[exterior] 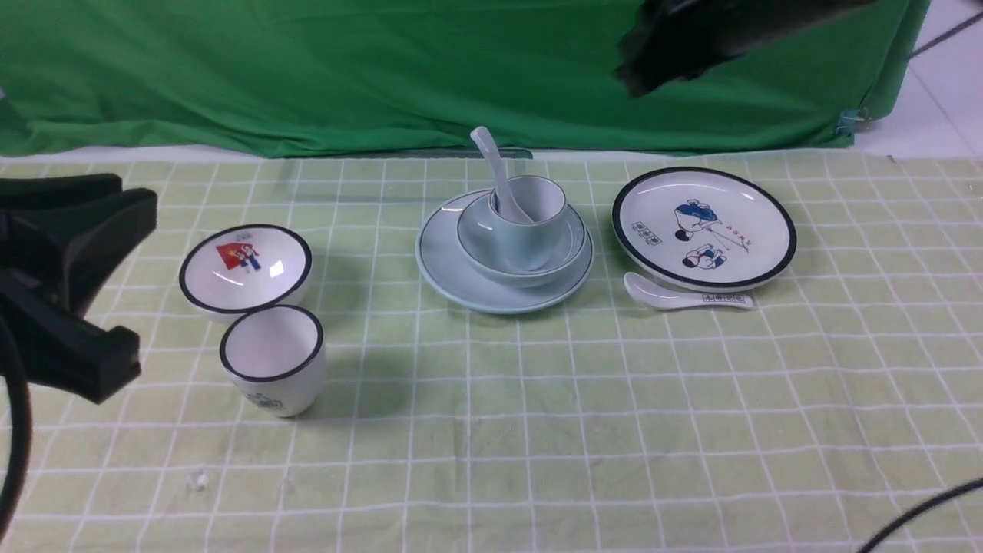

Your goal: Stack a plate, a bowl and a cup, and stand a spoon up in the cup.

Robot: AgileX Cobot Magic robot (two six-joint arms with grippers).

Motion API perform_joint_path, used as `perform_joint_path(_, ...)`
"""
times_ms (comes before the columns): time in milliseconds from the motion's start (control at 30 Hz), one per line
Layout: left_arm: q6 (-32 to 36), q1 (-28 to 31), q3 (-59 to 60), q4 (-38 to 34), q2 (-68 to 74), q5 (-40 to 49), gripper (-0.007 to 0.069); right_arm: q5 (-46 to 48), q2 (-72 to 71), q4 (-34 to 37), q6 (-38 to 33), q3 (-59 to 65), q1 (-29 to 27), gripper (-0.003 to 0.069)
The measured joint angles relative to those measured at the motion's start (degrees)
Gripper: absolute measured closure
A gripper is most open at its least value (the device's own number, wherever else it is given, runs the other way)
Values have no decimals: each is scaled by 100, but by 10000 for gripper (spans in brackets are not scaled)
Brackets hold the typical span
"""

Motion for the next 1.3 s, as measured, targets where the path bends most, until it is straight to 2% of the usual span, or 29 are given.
perform_joint_path(100, 0, 0, 333, -152, -16, -629, 640, 833, -764, -603, 330, 0, -7, 645)
perform_joint_path(233, -5, 0, 736, -363, -16, -1235, 662, 1806, -1564, -753, 492, 166, -7, 647)
perform_joint_path(400, -12, 0, 1125, -401, -16, -1527, 662, 2054, -3064, -795, 832, 1711, -7, 647)
perform_joint_path(467, -12, 0, 1267, -401, -16, -1541, 662, 1618, -3824, -795, 1010, 2702, -7, 647)
perform_joint_path(533, -18, 0, 1402, -401, -16, -1541, 661, 748, -4639, -795, 1080, 3825, -7, 647)
perform_joint_path(600, -18, 0, 1512, -401, -16, -1535, 661, -530, -5373, -795, 1205, 4903, -7, 647)
perform_joint_path(667, -18, 0, 1564, -401, -16, -1528, 661, -1309, -5819, -801, 1343, 5627, -7, 647)
perform_joint_path(700, -24, 0, 1640, -401, -16, -1528, 661, -2634, -6313, -801, 1495, 6456, -7, 647)
perform_joint_path(733, -24, 0, 1688, -401, -16, -1528, 661, -3446, -6564, -801, 1566, 7025, -7, 647)
perform_joint_path(767, -24, 0, 1705, -401, -16, -1520, 661, -3604, -6609, -801, 1580, 7245, -7, 647)
perform_joint_path(833, -24, 0, 1817, -401, -16, -1514, 661, -5623, -7082, -801, 1647, 8570, -7, 645)
perform_joint_path(933, -24, 0, 1906, -401, -16, -1514, 660, -7189, -7269, -824, 1660, 9823, -7, 639)
perform_joint_path(1000, -24, 0, 1933, -401, -16, -1512, 660, -7169, -7314, -833, 1664, 10115, -7, 631)
perform_joint_path(1100, -24, 0, 1962, -401, -16, -1507, 660, -6011, -7346, -838, 1705, 10119, -7, 622)
perform_joint_path(1167, -24, 0, 1962, -401, -16, -1520, 660, -5433, -7389, -838, 1949, 10153, -7, 621)
perform_joint_path(1300, -30, 0, 1962, -401, -16, -1532, 659, -5019, -7748, -832, 2654, 10228, -7, 624)
